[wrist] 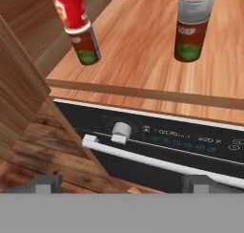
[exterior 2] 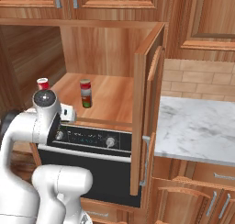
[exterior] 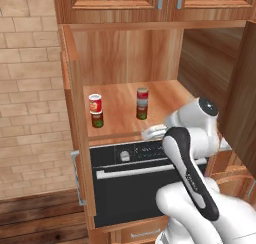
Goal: Stack two cans on top of the other two cans in the cabinet.
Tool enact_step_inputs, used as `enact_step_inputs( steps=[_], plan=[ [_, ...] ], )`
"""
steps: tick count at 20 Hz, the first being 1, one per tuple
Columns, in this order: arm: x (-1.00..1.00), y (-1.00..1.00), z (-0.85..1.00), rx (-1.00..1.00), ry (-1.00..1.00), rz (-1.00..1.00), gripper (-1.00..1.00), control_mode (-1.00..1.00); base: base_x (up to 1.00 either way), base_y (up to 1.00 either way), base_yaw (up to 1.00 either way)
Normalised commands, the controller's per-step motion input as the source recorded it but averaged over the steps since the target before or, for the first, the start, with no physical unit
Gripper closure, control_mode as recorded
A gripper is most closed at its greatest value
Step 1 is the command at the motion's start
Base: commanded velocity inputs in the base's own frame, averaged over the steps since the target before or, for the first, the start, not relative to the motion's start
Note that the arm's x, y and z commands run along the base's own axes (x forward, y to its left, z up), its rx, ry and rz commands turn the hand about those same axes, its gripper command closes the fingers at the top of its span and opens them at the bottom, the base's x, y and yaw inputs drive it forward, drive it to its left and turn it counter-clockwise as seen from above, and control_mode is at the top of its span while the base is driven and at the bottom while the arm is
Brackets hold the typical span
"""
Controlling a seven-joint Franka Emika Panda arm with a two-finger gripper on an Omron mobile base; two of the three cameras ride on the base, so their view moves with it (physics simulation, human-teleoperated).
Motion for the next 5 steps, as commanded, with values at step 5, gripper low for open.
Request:
enact_step_inputs(
  steps=[5],
  plan=[
    [-0.55,0.00,0.01,-0.04,0.01,0.00,-1.00,-1.00,0.00,0.00,0.00]
  ],
)
